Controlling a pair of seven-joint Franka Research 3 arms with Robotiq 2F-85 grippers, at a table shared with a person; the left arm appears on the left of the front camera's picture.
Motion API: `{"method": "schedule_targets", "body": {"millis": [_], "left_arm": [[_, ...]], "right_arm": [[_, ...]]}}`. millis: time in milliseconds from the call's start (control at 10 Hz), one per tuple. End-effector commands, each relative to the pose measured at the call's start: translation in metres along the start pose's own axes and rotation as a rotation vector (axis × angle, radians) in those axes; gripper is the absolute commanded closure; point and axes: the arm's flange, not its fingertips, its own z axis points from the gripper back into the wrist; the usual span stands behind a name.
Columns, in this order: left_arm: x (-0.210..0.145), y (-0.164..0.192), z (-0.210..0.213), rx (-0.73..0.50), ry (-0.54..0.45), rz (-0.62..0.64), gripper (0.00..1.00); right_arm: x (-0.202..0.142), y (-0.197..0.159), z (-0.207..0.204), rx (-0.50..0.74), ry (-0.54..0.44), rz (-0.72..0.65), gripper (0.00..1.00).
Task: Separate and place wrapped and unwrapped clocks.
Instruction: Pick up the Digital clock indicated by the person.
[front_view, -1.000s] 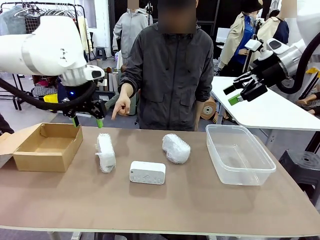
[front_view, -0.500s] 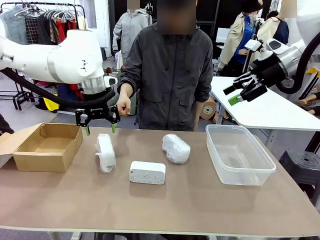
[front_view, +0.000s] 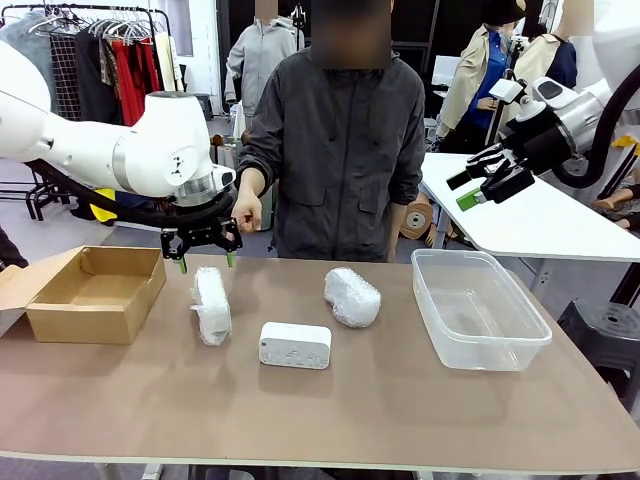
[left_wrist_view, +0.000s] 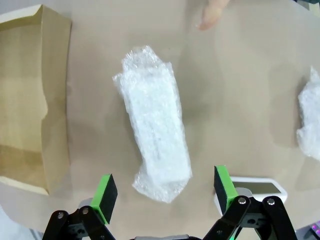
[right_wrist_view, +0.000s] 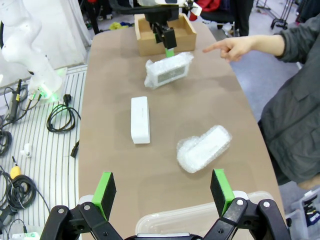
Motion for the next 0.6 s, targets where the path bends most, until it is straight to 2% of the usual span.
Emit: {"method": "schedule_targets", "body": {"millis": [0,100,400,500], "left_arm": [[0.003,-0.004,0.004,0.012,-0.003,-0.063,0.00],[0.000,0.000,0.000,0.000,0.000,0.000,0.00],[0.002,-0.001,-0.003,0.002,0.001,-0.015,0.00],[0.009,0.000,-0.015,0.024,0.028,0.073,0.00]], "right_arm": [[0.001,0.001,0.000,0.002,-0.009,0.003,0.00],[0.001,0.001,0.000,0.002,-0.009,0.003,0.00],[0.001,0.001,0.000,0.002,-0.009,0.003,0.00],[0.001,0.001,0.000,0.002,-0.009,0.003,0.00]]}}
